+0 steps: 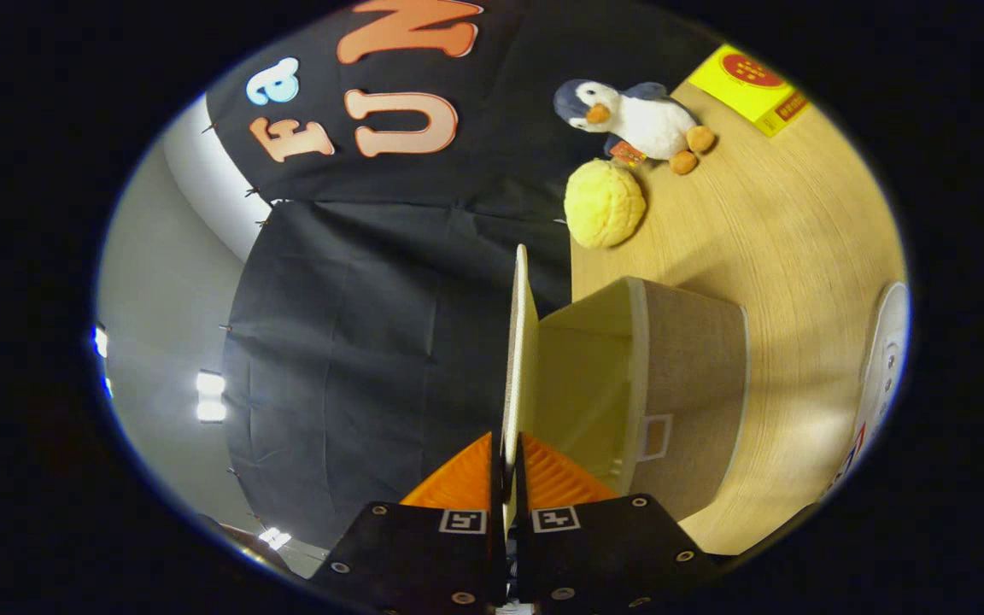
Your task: Open the storage box then place both shoes into the box .Put the left shoe in first, then the right shoe, with the right side of both shoes facing outward in a uniform manner.
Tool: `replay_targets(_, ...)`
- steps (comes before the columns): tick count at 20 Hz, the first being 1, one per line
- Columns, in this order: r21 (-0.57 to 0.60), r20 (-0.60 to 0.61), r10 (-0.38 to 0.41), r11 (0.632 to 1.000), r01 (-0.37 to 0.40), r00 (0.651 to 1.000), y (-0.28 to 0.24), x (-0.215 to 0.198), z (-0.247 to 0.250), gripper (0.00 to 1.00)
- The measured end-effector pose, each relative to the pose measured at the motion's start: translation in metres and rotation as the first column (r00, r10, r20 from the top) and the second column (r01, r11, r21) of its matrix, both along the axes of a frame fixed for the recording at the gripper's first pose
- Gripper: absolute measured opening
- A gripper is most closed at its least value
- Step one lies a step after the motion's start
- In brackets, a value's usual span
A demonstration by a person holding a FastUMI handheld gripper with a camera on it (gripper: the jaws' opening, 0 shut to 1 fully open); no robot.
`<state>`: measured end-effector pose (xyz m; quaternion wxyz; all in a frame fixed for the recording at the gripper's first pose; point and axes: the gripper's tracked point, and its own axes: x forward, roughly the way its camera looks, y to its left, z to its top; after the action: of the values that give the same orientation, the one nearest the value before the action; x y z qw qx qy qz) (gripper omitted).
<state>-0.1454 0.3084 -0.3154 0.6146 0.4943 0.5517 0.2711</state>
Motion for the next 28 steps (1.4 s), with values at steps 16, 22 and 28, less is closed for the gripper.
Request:
replay_targets(16, -0.088, 0.129, 0.207, 0.977, -0.197, 0.97, 0.191, 0.04, 0.054, 0.13)
replay_targets(22, -0.199, 0.117, 0.311, 0.938, -0.284, 0.943, 0.206, 0.019, 0.018, 0.79)
replay_targets(28, -0.278, 0.158, 0.282, 0.932, -0.232, 0.946, 0.158, 0.029, 0.019, 0.91)
